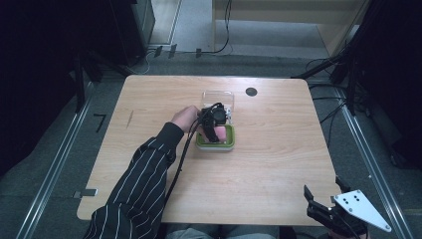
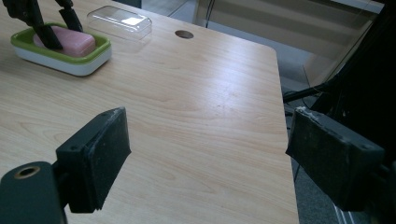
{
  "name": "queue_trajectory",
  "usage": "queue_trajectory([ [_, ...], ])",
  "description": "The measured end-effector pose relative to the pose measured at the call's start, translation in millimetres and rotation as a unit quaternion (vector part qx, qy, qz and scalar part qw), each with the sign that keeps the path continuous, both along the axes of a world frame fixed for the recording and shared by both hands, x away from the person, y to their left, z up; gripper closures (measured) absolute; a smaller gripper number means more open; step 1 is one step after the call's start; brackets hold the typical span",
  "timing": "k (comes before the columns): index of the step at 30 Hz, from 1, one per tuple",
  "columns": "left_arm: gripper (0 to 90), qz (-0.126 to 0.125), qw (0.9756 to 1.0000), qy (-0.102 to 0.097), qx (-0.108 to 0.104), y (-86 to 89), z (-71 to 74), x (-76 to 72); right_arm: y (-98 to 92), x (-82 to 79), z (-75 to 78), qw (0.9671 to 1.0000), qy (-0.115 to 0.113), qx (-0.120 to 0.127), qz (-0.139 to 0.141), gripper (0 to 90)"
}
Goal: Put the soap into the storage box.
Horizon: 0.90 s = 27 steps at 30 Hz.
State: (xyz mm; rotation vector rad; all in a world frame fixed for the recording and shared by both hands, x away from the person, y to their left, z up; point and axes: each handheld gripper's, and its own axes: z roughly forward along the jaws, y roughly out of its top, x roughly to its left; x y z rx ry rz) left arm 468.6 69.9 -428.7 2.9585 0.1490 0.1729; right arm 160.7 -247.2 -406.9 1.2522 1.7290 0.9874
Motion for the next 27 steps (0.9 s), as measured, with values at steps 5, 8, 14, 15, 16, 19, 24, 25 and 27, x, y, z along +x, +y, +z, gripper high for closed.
queue_trajectory([
  [5,34.1,0.009,0.9999,0.006,0.005,1.5,0.4,-0.3,0.1,0.9,-0.1,1.0,-0.001,0.004,-0.002,13.6],
  [8,31.2,0.019,0.9997,0.014,0.001,5.0,2.0,-1.2,1.8,2.5,0.0,1.0,0.001,0.001,0.003,13.6],
  [14,20.1,0.04,0.9991,0.011,0.009,9.6,10.1,-4.1,2.6,3.2,0.3,1.0,-0.002,0.001,0.006,13.6],
  [15,17.8,0.045,0.9989,0.011,0.011,9.3,10.5,-5.2,2.8,3.3,0.3,1.0,-0.002,0.0,0.007,13.6],
  [16,15.9,0.046,0.9987,0.009,0.018,8.7,11.4,-5.4,3.0,3.2,0.2,1.0,-0.001,0.001,0.007,13.6],
  [19,12.9,0.059,0.9979,0.014,0.024,8.2,11.9,-6.9,2.2,2.8,0.3,1.0,-0.002,0.002,0.007,13.6],
  [24,8.4,0.077,0.996,0.022,0.038,11.5,12.6,-8.9,2.5,2.3,0.4,1.0,-0.002,0.003,0.005,13.6],
  [25,7.5,0.084,0.9955,0.02,0.04,12.5,12.6,-9.6,2.6,2.3,0.6,1.0,-0.002,0.003,0.006,13.6],
  [27,6.0,0.092,0.9945,0.017,0.047,14.7,12.4,-12.8,3.0,2.7,0.7,1.0,-0.002,0.001,0.008,13.6],
])
